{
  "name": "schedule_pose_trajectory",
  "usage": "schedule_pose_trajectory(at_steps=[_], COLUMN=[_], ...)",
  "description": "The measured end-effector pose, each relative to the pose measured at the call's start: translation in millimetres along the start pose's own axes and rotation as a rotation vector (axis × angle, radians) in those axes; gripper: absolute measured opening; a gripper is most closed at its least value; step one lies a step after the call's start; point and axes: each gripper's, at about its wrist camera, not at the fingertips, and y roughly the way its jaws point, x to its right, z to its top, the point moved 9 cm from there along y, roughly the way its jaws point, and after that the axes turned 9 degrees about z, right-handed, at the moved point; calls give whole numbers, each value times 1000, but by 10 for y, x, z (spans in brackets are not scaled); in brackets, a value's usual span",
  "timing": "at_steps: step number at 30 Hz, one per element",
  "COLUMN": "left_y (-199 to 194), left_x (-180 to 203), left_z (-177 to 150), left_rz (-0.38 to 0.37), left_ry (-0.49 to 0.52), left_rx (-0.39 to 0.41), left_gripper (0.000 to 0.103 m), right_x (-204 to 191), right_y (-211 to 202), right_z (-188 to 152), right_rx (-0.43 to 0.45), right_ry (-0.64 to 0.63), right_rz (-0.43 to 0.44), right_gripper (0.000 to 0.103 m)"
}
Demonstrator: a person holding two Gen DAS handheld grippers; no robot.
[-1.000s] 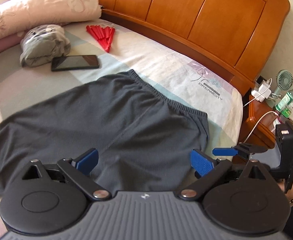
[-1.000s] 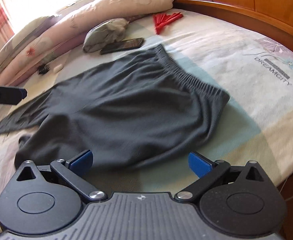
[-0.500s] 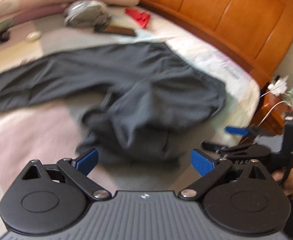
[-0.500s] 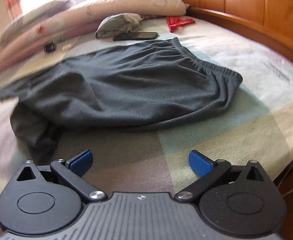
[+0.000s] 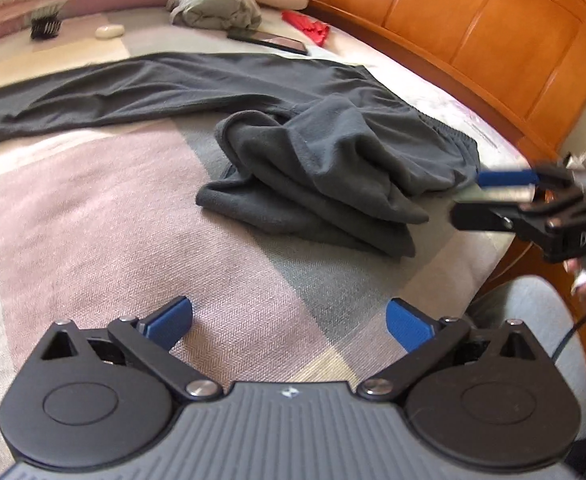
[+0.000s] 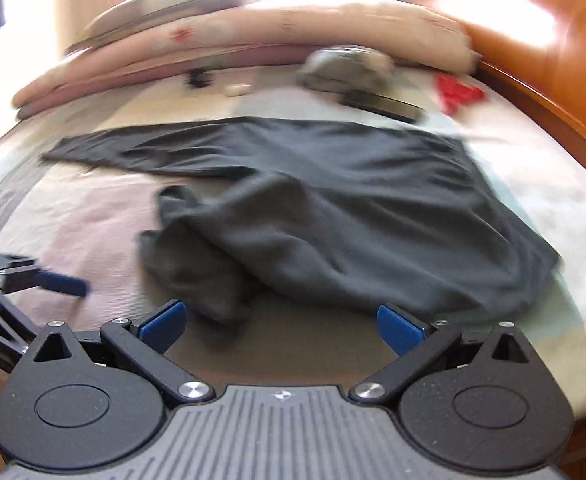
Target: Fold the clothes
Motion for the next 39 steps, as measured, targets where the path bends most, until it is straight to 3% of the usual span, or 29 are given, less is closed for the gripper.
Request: schedule_pose_trajectory(at_steps=[7,10,22,39], left_y=[-131,-151,-33,204], left_x=[-126,-221,-211,-151], left_z=[29,-2,154,357], left_rz=[38,77,58,32], left_ry=[-47,-45,-6,10], left_rx=[-4,-14,-7,-9], left_gripper=[102,102,102,102], right_x=[-426,-341,7,1095], right_y=[372,420,607,711], right_z=[241,311,594,850], right_rx=[-73,-86,-134,-58], right_ry=[-226,-233,-258,82], right_rz=[-16,-27,-71,-121], right_gripper=[103,103,103,103])
